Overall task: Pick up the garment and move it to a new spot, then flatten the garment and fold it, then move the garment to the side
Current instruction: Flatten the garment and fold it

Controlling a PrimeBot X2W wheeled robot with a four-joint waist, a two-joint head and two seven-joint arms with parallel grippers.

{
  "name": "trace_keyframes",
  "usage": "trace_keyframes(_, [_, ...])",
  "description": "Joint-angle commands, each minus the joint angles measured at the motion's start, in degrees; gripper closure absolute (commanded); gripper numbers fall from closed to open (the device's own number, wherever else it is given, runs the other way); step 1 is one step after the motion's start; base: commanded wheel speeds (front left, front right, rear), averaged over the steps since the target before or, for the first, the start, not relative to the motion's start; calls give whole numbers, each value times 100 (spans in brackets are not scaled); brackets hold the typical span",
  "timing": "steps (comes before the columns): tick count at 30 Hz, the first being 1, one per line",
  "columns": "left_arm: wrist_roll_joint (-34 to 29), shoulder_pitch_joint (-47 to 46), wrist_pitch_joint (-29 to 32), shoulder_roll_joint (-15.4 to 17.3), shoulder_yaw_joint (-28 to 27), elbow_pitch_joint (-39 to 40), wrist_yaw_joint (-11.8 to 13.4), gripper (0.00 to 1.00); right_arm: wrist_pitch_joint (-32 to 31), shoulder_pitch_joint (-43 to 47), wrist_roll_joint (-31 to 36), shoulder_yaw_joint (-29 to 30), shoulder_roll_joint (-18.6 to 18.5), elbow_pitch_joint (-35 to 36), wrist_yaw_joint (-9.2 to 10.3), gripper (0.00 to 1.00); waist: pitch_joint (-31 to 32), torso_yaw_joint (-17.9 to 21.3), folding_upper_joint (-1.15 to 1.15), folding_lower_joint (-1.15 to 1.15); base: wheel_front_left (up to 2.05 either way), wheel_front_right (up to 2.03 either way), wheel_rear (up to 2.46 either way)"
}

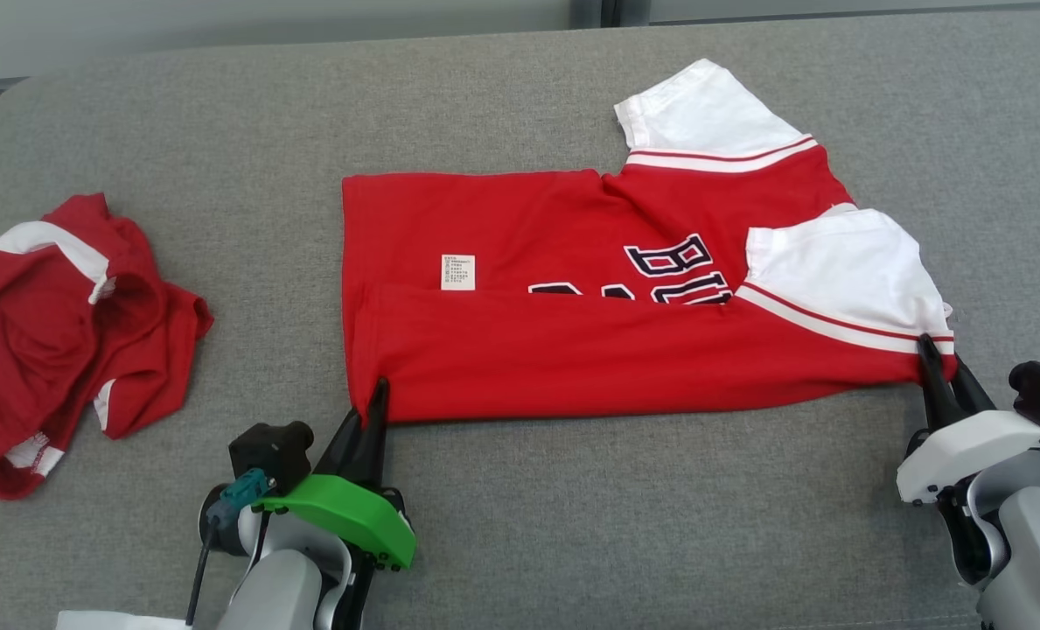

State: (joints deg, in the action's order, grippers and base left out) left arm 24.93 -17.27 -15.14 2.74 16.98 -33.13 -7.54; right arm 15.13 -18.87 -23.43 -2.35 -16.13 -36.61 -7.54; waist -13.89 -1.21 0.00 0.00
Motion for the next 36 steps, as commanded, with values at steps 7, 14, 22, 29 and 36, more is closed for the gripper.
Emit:
trace_keyframes(7, [-3,411,2,31,-76,37,12,100,-1,292,62,36,-30,27,11,100,393,-156,0,0,0,0,0])
trace_keyframes(14, [-55,915,2,32,-128,-87,13,100,-1,686,-30,-53,13,-18,11,100,976,-225,0,0,0,0,0])
trace_keyframes(22, [-117,1468,2,90,-213,-149,12,100,-1,1112,-198,-262,71,-18,11,100,1499,-264,0,0,0,0,0])
trace_keyframes(29, [-154,1762,1,174,-352,-187,12,100,-1,1541,-380,-452,134,83,11,100,1790,-276,0,0,0,0,0])
trace_keyframes(36, [-241,1794,1,241,-534,-298,12,100,0,1846,-470,-696,157,213,11,100,1835,-218,0,0,0,0,0])
